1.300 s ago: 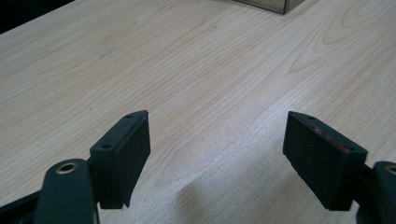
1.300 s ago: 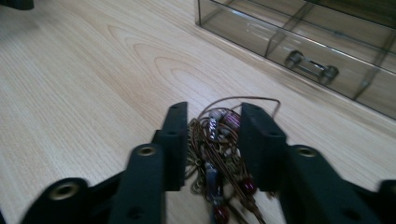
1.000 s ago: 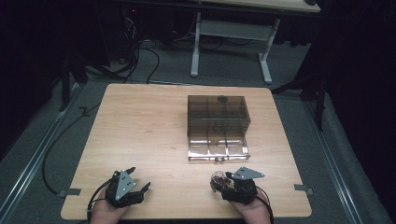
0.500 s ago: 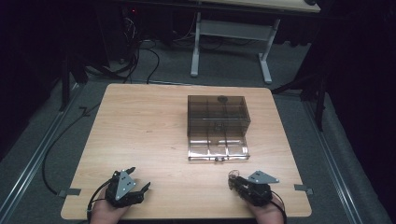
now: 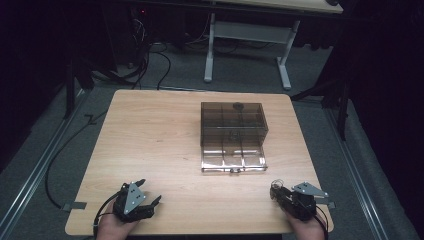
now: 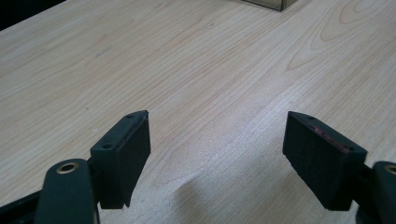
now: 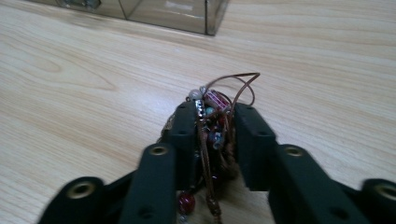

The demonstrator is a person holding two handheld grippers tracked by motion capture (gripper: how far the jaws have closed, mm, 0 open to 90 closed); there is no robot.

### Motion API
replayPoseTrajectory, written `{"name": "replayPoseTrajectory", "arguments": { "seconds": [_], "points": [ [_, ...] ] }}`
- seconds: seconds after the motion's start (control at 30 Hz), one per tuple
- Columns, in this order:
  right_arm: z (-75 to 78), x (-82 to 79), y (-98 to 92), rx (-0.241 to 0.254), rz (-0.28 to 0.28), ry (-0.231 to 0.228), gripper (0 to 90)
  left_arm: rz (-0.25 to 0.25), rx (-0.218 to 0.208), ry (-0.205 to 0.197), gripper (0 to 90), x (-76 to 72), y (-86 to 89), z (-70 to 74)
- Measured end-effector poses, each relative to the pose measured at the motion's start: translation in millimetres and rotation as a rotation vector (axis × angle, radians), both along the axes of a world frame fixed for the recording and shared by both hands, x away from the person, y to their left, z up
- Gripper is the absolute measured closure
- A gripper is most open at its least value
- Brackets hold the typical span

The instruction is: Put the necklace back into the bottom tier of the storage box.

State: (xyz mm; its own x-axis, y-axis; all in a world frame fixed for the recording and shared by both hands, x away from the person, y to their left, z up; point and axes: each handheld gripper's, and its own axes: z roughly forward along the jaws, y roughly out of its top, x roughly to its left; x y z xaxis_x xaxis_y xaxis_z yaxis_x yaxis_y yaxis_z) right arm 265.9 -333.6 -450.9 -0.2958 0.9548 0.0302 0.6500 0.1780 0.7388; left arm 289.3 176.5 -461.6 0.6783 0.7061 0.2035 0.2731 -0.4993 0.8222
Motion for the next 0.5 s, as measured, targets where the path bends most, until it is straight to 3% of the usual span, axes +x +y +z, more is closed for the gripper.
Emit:
{"name": "replayPoseTrajectory", "arguments": {
  "seconds": [0.17, 0.37, 0.5],
  "points": [
    [8.2, 3.6, 4.6, -0.005, 0.020, 0.026, 54.3, -0.010, 0.002, 0.001, 23.7, -0.3, 0.0, 0.1],
    [15.2, 11.1, 4.4, -0.022, 0.025, 0.139, 44.2, -0.027, 0.006, 0.000, 24.0, -0.6, -0.3, 0.1],
    [20.6, 18.7, 1.8, -0.006, 0.019, 0.223, 40.7, -0.036, 0.009, 0.009, 24.1, 0.0, -0.7, 0.0]
  ]
}}
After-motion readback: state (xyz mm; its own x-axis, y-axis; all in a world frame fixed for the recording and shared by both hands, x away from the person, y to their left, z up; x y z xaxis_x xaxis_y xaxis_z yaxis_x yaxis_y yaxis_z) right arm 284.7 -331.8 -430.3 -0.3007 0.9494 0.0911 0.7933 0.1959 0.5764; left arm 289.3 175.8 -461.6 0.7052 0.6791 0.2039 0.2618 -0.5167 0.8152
